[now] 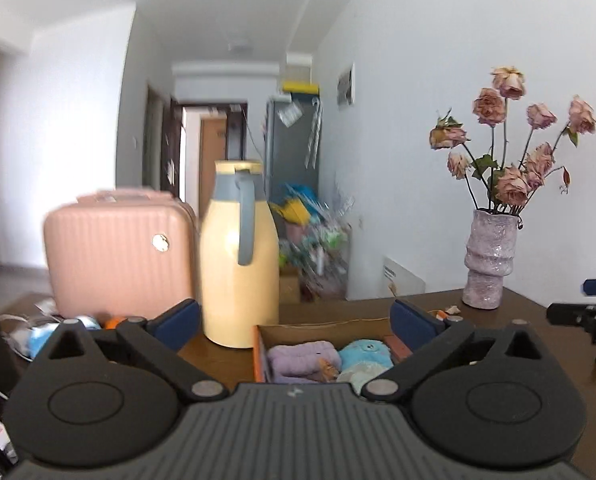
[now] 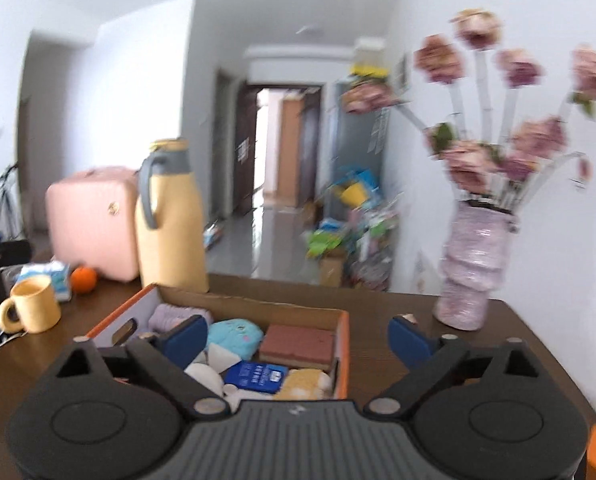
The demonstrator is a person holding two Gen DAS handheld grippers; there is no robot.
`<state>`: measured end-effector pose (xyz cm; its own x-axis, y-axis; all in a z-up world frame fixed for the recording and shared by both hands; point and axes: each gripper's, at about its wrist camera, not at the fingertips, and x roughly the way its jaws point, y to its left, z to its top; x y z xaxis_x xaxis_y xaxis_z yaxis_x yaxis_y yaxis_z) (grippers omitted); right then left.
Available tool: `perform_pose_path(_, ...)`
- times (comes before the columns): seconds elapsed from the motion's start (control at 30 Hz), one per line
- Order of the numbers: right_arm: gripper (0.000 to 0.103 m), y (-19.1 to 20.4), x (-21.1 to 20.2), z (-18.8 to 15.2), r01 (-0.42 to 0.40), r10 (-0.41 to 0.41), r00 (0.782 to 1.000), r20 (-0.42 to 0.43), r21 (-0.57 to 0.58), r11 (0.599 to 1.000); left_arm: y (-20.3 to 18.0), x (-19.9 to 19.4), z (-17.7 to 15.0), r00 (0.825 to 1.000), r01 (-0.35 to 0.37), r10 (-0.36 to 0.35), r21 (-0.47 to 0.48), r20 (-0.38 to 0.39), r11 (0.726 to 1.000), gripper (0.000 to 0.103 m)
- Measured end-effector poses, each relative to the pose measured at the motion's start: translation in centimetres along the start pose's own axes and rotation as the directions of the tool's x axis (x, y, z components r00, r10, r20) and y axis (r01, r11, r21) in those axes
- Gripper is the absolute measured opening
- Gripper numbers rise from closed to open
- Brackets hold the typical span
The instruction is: Organize soft objects
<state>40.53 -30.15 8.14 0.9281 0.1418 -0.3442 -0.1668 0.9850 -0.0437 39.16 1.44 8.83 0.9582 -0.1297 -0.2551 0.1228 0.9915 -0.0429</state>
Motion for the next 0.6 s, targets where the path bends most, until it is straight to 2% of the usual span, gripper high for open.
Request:
perform_pose_path(0.2, 0.101, 0.8, -3.4, -2.6, 0.061, -0.062, 0.995, 0.079, 0.011, 0.998, -2.4, -3.7, -3.5, 0.995, -0.047, 0.040, 0.074, 0.086, 0.996, 0.103)
perform_pose_path(0.5, 0.102, 2.0, -8.8, -3.4, 0.050, -0.058, 0.989, 0.136, 0.058, 0.997, -3.0, -8.3, -4.4, 0.994, -0.033, 0.029, 0.040, 0.102, 0.999, 0.103)
perform_pose_path(0.6, 0.102, 2.6, -11.2, -4.5, 0.044, -0.055, 0.986, 0.156, 0.072, 0.996, -3.0, -10.6, -4.9, 0.993, -0.047, 0.045, 0.018, 0.111, 0.999, 0.103)
